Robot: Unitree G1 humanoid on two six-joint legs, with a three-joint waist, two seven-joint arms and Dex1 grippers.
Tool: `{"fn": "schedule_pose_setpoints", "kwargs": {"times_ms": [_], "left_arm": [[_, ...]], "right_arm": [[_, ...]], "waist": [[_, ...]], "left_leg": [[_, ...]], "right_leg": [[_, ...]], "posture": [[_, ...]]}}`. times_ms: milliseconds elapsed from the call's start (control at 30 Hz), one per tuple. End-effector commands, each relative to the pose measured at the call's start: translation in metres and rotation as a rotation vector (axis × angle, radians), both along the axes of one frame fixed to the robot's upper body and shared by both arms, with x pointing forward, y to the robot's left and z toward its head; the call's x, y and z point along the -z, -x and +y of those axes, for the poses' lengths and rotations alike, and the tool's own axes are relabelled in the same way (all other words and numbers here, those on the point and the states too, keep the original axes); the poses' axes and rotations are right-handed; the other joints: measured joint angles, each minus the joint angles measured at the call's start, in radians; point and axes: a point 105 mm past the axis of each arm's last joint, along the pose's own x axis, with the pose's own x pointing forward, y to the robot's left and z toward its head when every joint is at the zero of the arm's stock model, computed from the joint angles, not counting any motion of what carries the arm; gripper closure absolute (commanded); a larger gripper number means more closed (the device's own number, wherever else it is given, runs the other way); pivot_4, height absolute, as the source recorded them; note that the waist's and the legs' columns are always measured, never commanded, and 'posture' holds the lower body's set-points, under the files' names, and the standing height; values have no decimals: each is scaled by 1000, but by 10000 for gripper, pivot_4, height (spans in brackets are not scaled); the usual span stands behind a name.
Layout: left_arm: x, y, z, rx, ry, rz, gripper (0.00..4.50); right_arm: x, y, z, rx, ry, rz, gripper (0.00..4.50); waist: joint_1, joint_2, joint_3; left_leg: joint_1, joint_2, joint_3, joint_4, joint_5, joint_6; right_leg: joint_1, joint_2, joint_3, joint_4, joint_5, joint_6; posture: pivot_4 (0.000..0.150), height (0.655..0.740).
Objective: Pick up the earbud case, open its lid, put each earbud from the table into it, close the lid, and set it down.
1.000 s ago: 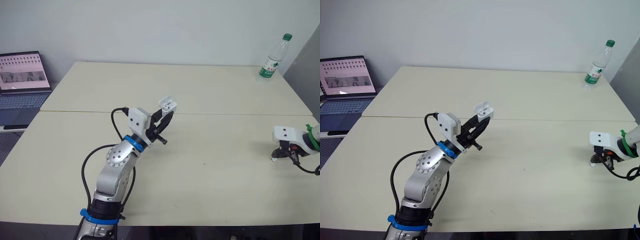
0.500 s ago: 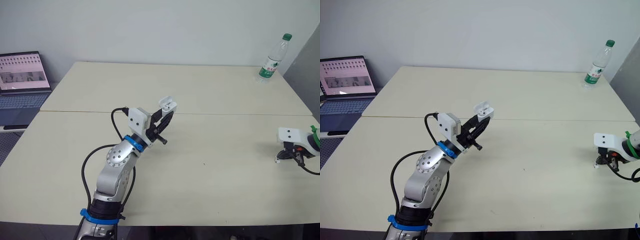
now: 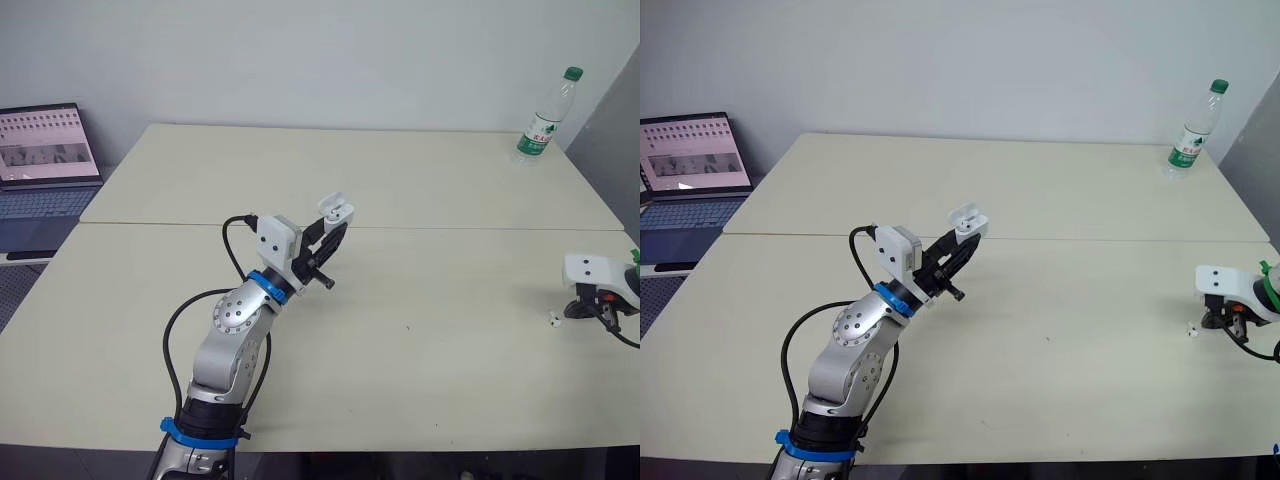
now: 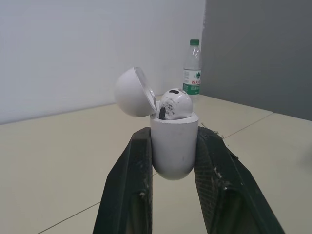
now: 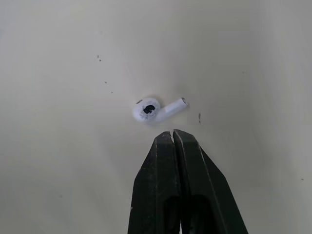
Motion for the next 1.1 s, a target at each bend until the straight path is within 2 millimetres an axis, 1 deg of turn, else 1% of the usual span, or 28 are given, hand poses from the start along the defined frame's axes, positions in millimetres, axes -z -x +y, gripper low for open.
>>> {"fn": "schedule_pose_setpoints", "kwargs": {"times_ms": [33, 100, 200, 400, 600, 767, 1000, 1100], "left_arm": [[-15, 5, -3, 22, 15, -63, 37030], [-15, 6, -4, 25, 14, -63, 37030], [-15, 6, -4, 28, 13, -63, 37030], [-15, 7, -3, 28, 7, -62, 37030], [-15, 7, -3, 28, 6, -62, 37030], [-15, 7, -3, 27, 7, -61, 37030], [-14, 6, -3, 26, 6, -60, 37030], [-14, 6, -3, 25, 8, -60, 37030]], "right_arm": [[-21, -6, 4, 3, -39, -49, 44585], [-21, -5, 10, -24, -52, -31, 44585], [-15, 0, 16, -41, -77, 6, 44585], [-6, 6, 22, -34, -105, 32, 44585], [-1, 10, 25, -34, -113, 41, 44585], [-1, 9, 23, -25, -106, 32, 44585], [-4, 7, 11, 1, -57, 11, 44585], [-5, 6, 9, 9, -56, 11, 44585]], "waist": [[0, 0, 0], [1, 0, 0], [1, 0, 0], [2, 0, 0], [1, 0, 0], [1, 0, 0], [1, 0, 0], [1, 0, 0]], "left_leg": [[0, 0, 0, 0, 0, 0], [0, 0, -1, 0, 0, 0], [0, 0, 0, 0, 0, 0], [0, 0, -1, 0, 0, 0], [0, 0, -1, 0, 0, 0], [0, 0, -1, 0, 0, 0], [0, 0, -1, 0, 0, 0], [0, 0, 0, 0, 0, 0]], "right_leg": [[0, 0, 0, 0, 0, 0], [0, 0, 0, 0, 0, 0], [0, 0, 0, 0, 0, 0], [0, 0, 0, 0, 0, 0], [0, 0, 0, 0, 0, 0], [0, 0, 0, 0, 0, 0], [0, 0, 0, 0, 0, 0], [0, 0, 0, 0, 0, 0]], "posture": [[1500, 7400], [1500, 7400], [1500, 7400], [1500, 7400], [1500, 7400], [1500, 7400], [1500, 7400], [1500, 7400]]}}
